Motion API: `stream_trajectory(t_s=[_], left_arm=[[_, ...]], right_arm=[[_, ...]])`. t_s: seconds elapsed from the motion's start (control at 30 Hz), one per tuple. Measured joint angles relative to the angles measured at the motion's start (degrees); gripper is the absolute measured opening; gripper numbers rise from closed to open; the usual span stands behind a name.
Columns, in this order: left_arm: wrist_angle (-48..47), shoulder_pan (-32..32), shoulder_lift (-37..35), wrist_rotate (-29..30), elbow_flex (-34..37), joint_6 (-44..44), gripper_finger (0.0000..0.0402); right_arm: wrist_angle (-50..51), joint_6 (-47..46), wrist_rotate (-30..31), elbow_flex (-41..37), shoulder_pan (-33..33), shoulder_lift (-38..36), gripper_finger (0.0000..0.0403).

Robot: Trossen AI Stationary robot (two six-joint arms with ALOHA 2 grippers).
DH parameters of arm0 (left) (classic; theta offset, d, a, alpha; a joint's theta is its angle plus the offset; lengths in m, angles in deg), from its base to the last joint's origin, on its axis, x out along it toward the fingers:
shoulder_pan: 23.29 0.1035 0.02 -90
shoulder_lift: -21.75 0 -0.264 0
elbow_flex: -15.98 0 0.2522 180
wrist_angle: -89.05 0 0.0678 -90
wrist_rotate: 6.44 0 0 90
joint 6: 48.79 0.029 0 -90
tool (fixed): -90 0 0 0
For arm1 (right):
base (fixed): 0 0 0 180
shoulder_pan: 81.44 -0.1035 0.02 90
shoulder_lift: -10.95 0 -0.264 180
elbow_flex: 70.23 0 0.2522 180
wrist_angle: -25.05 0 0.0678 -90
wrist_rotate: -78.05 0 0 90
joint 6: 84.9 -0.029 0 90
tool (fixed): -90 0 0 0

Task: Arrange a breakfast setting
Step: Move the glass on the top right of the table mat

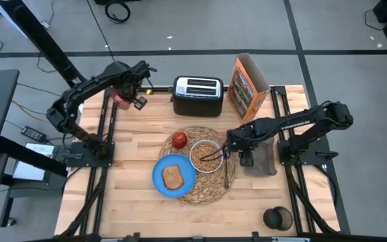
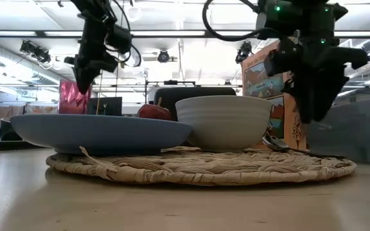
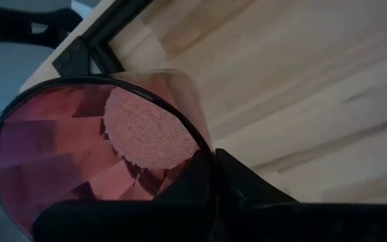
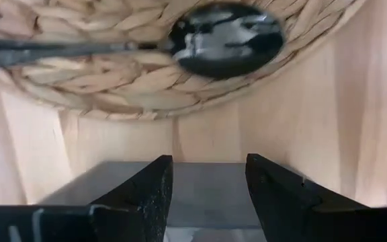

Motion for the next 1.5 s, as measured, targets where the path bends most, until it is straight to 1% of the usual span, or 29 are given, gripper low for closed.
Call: stream_trajectory(t_s=[0.23, 0.37, 0.47, 0.53, 0.67, 0.73, 0.83, 1.0, 1.13, 1.17, 1.2, 1.27, 1.37, 1.5], left_arm=[[-2.2, -5.9, -3.1, -1.0, 0.0, -2.1, 0.0014], [-3.8, -8.6, -3.9, -1.4, -0.1, -3.4, 0.0014], [-7.3, -11.0, -3.9, -1.5, -2.5, -4.2, 0.0014], [-9.3, -13.0, -4.0, -1.4, -5.8, -4.3, 0.0014], [-9.5, -17.6, -4.0, -2.4, -13.6, -4.5, 0.0014], [-9.9, -20.4, -4.0, -4.0, -17.5, -4.5, 0.0014], [-9.7, -25.3, -4.0, -5.6, -22.8, -3.9, 0.0014], [-8.8, -35.3, -3.9, -6.7, -28.6, -1.9, 0.0014], [-4.0, -43.5, -3.8, -8.4, -29.6, -1.6, 0.0014], [-2.8, -45.2, -3.7, -8.4, -29.6, -2.1, 0.0014], [-1.4, -46.7, -3.6, -8.6, -29.6, -2.8, 0.0014], [0.9, -49.0, -2.8, -8.3, -29.7, -3.9, 0.0014], [3.0, -51.2, -1.2, -7.4, -29.7, -4.4, 0.0014], [5.1, -52.5, 1.9, -7.2, -29.6, -3.5, 0.0014]], right_arm=[[6.6, 0.3, -3.4, 0.0, -0.3, -1.4, 0.0192], [6.7, 1.0, -1.5, 0.1, -0.9, -3.7, 0.0193], [6.2, 0.9, 0.0, 1.9, -0.9, -7.2, 0.0193], [4.0, 0.9, 2.3, 3.0, -1.1, -10.4, 0.0192], [-5.5, 1.9, 7.7, 3.3, -1.9, -16.2, 0.0198], [-11.3, 3.6, 8.4, 3.3, -1.9, -17.7, 0.0209], [-20.8, 5.6, 8.1, 3.3, -1.9, -18.5, 0.0236], [-36.7, 9.0, 8.2, 3.3, -1.7, -15.1, 0.0312], [-49.9, 9.9, 8.4, 3.3, -1.0, -10.0, 0.0380], [-53.0, 10.7, 8.4, 3.3, -0.8, -8.8, 0.0389], [-55.4, 11.6, 8.3, 3.3, -0.6, -7.8, 0.0394], [-58.4, 12.5, 7.3, 3.8, 0.1, -5.6, 0.0390], [-58.2, 13.1, 5.8, 6.6, 0.9, -2.4, 0.0384], [-55.5, 13.5, 4.2, 11.0, 1.6, 1.5, 0.0389]])
